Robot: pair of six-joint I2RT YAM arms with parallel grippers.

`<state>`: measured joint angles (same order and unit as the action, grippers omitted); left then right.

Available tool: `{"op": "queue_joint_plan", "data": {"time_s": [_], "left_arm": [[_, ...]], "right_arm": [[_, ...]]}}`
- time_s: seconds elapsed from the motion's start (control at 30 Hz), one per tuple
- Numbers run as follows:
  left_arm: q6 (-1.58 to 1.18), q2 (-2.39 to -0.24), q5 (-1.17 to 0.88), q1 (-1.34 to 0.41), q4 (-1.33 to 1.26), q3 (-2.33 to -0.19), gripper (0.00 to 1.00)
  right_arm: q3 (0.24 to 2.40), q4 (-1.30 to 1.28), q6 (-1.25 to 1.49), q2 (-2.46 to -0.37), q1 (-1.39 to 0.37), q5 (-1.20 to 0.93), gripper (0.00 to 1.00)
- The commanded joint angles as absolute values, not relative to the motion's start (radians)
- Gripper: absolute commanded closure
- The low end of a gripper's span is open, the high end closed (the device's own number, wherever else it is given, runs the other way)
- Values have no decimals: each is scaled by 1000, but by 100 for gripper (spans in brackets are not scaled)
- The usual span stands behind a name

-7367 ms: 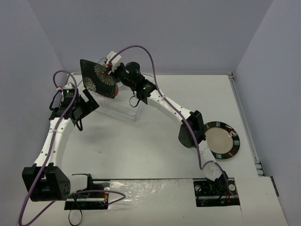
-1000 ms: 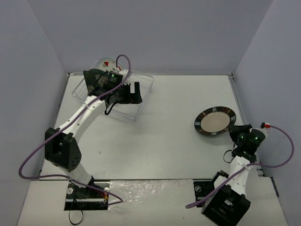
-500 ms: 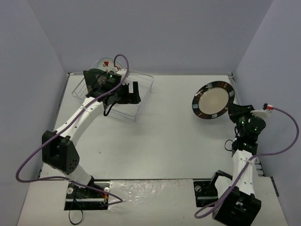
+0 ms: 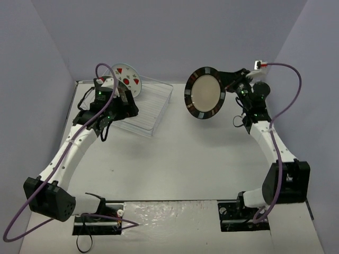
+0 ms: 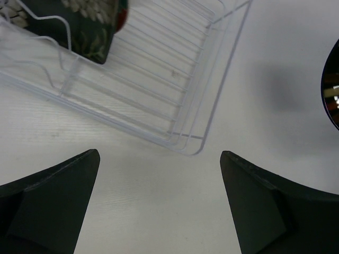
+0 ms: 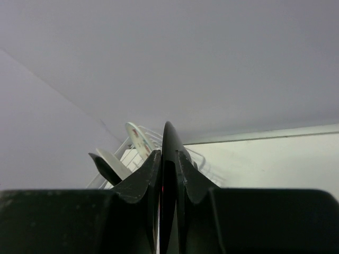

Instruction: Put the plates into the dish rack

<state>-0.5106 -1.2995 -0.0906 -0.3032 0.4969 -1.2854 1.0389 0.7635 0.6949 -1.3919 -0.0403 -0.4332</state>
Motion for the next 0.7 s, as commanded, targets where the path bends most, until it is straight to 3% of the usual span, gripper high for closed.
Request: {"op": "queue_joint_plan", "data": {"time_s": [0.0, 0.17, 0.67], "left_arm": [[-581, -1247, -81, -253, 476, -1244, 3], [-590, -1265, -96, -254, 480, -1245, 3], [-555, -1405, -187, -273, 483, -1361, 3]], "right_arm": [[1283, 937, 693, -1507, -139, -481, 100], [1238, 669, 641, -1504, -135, -442, 100], [1004, 618, 770, -1441, -27, -460, 100]]}}
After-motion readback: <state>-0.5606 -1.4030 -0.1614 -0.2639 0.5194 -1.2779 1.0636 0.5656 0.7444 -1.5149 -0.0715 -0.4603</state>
